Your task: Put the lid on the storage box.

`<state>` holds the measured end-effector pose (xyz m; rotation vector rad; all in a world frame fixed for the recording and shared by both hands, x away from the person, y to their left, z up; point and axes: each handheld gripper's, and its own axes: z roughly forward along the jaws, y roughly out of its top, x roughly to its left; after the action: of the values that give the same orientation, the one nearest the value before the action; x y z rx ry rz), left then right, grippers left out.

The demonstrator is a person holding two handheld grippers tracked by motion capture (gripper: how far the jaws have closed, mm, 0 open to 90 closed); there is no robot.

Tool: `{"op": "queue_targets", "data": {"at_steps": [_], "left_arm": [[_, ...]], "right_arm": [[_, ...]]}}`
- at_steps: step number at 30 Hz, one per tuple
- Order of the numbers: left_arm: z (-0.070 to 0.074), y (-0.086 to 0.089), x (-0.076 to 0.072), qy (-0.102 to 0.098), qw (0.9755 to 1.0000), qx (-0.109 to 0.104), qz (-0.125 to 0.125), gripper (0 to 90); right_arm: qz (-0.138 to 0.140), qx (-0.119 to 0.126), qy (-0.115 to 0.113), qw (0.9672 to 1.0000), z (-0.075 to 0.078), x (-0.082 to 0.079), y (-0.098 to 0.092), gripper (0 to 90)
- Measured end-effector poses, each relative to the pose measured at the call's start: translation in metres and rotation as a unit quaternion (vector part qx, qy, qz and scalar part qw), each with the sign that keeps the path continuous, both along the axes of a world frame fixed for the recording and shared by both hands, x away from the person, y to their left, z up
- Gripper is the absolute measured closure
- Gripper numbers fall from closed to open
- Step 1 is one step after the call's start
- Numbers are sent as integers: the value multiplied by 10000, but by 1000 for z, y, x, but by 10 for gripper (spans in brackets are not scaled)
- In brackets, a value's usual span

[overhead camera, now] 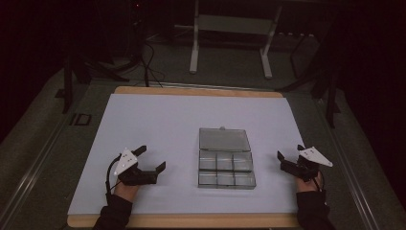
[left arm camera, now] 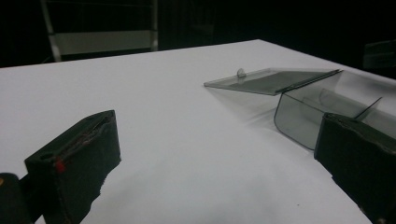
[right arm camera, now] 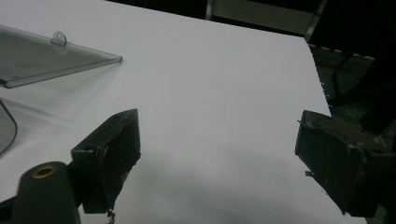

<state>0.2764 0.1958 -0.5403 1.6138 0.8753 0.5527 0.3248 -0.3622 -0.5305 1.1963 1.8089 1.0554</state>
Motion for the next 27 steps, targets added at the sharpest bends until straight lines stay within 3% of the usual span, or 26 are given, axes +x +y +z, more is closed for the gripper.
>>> {"op": "queue_targets", "data": {"at_steps": [4,6,10,13,15,20,27], "left_arm": [[1,0,1,109,9998,-55,-142,8],[2,-3,1,245,9995,177,-93,8],[2,-7,1,292,9990,352,29,8],[2,-5,2,466,9987,203,-66,7],[3,-7,3,622,9976,300,39,7],[6,-12,7,960,9945,356,-232,7],[14,-28,20,1208,9903,595,-336,7]], "right_arm": [[10,7,4,10000,0,-1,0,139],[2,69,26,10000,0,-1,-1,139],[5,102,40,9999,0,-1,-2,139],[0,105,49,9999,0,-1,-2,139],[-2,110,63,9999,0,-1,-2,139],[-7,99,75,9999,0,-1,-2,139],[3,67,85,9999,0,-1,-1,140]]}}
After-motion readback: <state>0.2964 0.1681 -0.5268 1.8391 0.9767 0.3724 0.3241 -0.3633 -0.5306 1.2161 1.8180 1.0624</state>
